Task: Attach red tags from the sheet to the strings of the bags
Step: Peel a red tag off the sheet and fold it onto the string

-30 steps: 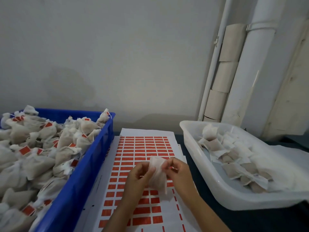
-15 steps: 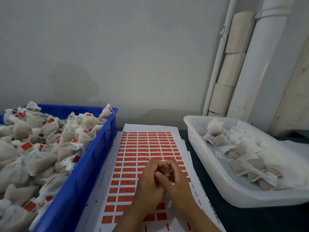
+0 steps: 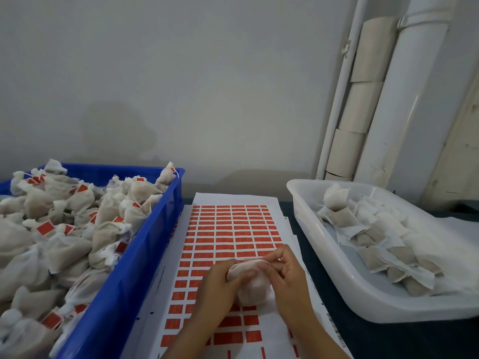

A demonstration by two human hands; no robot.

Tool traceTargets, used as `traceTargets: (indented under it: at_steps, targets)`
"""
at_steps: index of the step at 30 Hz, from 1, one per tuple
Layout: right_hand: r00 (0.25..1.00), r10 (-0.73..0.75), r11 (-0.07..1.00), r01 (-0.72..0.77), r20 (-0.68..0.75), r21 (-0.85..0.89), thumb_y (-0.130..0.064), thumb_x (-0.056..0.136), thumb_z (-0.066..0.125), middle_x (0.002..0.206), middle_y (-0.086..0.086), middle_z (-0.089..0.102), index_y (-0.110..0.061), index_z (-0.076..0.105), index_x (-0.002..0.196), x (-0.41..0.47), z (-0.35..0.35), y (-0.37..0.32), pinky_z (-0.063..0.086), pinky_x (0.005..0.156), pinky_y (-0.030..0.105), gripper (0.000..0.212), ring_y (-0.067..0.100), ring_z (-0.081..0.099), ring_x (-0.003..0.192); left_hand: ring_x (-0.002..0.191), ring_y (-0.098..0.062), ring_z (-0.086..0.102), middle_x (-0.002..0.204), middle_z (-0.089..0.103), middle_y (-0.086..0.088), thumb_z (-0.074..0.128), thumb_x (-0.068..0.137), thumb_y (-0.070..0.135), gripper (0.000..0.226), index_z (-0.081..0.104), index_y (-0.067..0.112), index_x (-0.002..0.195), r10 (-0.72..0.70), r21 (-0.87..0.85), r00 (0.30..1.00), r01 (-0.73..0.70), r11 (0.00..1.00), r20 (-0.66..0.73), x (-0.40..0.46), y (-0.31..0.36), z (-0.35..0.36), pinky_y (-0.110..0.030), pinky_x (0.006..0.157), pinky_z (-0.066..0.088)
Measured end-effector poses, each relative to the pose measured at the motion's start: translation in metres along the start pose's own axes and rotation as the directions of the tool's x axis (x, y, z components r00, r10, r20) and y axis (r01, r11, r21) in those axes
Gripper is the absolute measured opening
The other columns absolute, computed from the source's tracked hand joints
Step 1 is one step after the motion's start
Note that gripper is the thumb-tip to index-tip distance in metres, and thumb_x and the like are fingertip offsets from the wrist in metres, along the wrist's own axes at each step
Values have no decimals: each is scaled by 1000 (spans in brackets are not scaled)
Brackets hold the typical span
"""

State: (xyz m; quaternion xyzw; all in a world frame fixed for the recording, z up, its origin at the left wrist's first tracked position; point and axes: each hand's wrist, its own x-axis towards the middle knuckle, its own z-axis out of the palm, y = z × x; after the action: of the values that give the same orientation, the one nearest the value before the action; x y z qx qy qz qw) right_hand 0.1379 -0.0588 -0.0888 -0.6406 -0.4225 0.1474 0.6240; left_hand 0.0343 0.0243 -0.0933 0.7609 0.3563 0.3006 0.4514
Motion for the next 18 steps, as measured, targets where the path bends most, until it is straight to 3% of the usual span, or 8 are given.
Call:
traceTargets:
  at_steps: [2,5,8,11,15,18]
  targets:
    - [998,-68,995,67,-12,-68,-14,88,59,87,-15,67,-19,57,84,0,-2,1,55,74,21,6,5,65,86,85,-11,60,97,64,10,58,86,40,22,63,25,101,16,66,992,-8,998,-122,-1,-4,-1,-18,72,48]
    - [990,-140,985,137,-20,-105,-7,87,58,79,-13,68,-17,61,78,3,-9,-1,52,62,14,14,9,67,74,81,-20,64,83,69,2,61,85,30,13,68,21,90,68,-177,993,-85,981,-98,2,-6,-9,-24,70,50]
    - [986,-162,969,166,36,-181,-8,88,58,77,-15,67,-24,63,78,2,-9,0,52,64,14,20,7,66,73,74,-5,64,74,68,15,69,78,31,4,65,31,78,86,-221,996,-86,972,-9,-1,-4,-8,-9,56,48]
    - [985,-144,950,165,95,-264,-14,89,58,78,-20,65,-30,61,79,-2,-3,2,51,71,13,19,2,63,77,73,12,58,72,63,33,75,71,35,13,62,36,71,103,-111,991,-113,987,-90,-3,-5,1,0,50,40]
    - [985,-147,924,171,94,-341,-28,87,56,78,-18,67,-31,59,83,-2,-4,5,50,78,13,6,0,64,79,69,0,63,70,67,13,74,72,31,8,66,29,68,121,-247,988,-142,958,-99,-4,-8,0,-7,58,46]
    - [983,-145,893,179,113,-414,-45,81,46,83,-20,66,-38,54,85,-3,-4,7,46,80,8,12,2,64,82,67,-6,65,69,69,9,73,71,35,10,68,26,71,95,-312,995,-102,944,-38,-7,-9,-2,-10,56,47]
